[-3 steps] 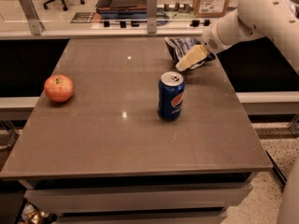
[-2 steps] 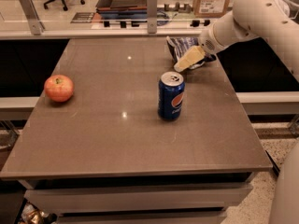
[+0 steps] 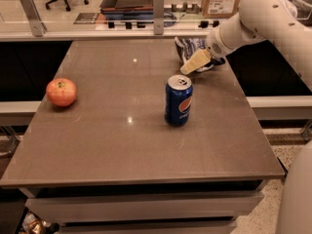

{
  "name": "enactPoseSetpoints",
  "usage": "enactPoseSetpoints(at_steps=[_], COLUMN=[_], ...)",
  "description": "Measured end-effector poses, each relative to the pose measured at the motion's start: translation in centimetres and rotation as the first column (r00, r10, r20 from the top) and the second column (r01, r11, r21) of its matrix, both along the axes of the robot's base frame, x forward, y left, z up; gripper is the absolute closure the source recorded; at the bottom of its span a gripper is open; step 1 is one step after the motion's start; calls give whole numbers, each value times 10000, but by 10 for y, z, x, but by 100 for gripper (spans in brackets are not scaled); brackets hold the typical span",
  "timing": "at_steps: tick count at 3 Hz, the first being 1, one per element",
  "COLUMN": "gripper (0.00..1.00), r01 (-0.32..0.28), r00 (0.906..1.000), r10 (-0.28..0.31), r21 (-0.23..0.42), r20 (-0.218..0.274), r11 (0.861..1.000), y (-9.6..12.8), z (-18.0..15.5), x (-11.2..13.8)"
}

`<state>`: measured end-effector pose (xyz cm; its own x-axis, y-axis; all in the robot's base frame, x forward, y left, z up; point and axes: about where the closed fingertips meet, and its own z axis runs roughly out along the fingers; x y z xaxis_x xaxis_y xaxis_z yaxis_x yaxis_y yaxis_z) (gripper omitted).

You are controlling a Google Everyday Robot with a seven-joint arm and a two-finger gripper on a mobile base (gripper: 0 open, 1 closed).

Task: Move blue chip bag near apple

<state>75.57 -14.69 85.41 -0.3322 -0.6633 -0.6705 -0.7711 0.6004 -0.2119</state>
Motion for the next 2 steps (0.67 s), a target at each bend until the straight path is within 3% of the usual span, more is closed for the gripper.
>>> enactPoseSetpoints(at_steps=[2], gripper=[62], r01=[-61], r00=[10000], r10=[61], r21=[5], r20=[-77], r11=[10000], y=[4], z=[-5], x=[1])
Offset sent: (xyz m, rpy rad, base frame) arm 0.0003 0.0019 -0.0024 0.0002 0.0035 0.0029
